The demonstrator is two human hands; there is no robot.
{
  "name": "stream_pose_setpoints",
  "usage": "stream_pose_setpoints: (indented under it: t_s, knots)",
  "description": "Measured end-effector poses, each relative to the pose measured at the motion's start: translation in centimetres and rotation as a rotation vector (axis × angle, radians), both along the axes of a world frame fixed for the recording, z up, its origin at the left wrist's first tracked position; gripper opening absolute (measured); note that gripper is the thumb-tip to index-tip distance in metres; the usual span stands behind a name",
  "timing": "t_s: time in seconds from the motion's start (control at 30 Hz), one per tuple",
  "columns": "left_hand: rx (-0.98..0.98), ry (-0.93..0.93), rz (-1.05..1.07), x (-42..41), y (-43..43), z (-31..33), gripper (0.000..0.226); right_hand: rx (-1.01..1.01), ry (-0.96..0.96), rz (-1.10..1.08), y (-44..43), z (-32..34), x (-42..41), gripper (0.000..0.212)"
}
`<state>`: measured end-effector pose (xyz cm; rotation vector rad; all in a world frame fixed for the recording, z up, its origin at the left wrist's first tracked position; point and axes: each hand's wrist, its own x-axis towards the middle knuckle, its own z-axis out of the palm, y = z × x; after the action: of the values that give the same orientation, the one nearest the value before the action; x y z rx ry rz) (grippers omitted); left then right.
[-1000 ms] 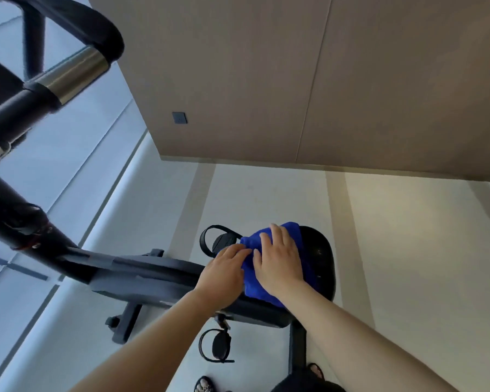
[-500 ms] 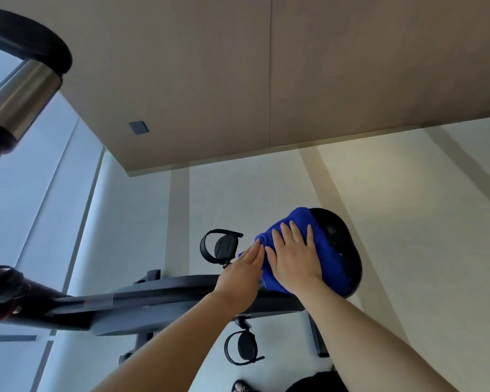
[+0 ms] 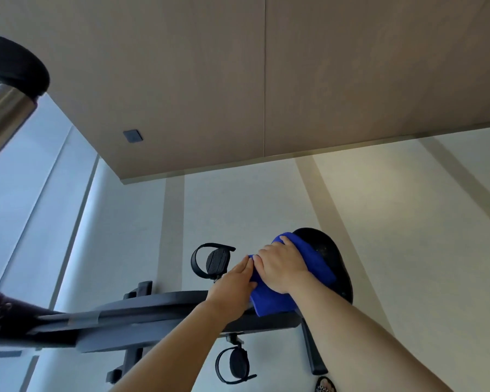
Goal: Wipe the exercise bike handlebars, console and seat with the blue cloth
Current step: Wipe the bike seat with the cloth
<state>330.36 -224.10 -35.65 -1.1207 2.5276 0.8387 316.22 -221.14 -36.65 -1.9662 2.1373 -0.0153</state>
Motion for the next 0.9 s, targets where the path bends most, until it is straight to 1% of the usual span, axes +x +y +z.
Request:
stream_pose_setpoints:
  t_s: [0.1, 0.2, 0.3, 0.47, 0.63, 0.8, 0.9]
  knots:
    - [-0.006, 0.012, 0.033, -0.1, 0.7, -0.1, 0.06, -0.045, 0.016, -0.01, 0.7, -0.2, 0.3, 0.046]
    - [-0.071, 0.026, 0.031, -0.2, 1.8, -0.4, 0.059, -0.095, 0.009, -0.014, 1.8, -0.5, 0.3, 0.045]
    - [-0.15, -0.037, -0.001, -0.5, 2.8, -0.5, 0.059, -0.11, 0.029, 0.006, 2.9, -0.9, 0.0, 0.045]
    - [-0.241, -0.141, -0.015, -1.2, 4.4, -0.8, 0.061, -0.099, 0.064, -0.001, 4.3, -1.1, -0.4, 0.052]
    - [-0.324, -0.194, -0.053, -1.8, 5.8, -1.0, 0.062, -0.074, 0.084, -0.015, 5.5, -1.2, -0.8, 0.056]
    - [-0.32, -0.193, 0.021, -2.1, 6.3, -1.2, 0.067, -0.068, 0.097, -0.013, 5.7, -1.1, -1.0, 0.058]
    - [-0.3, -0.215, -0.02, -2.1, 5.5, -0.9, 0.065, -0.056, 0.088, 0.0, 5.0, -1.4, -1.2, 0.058]
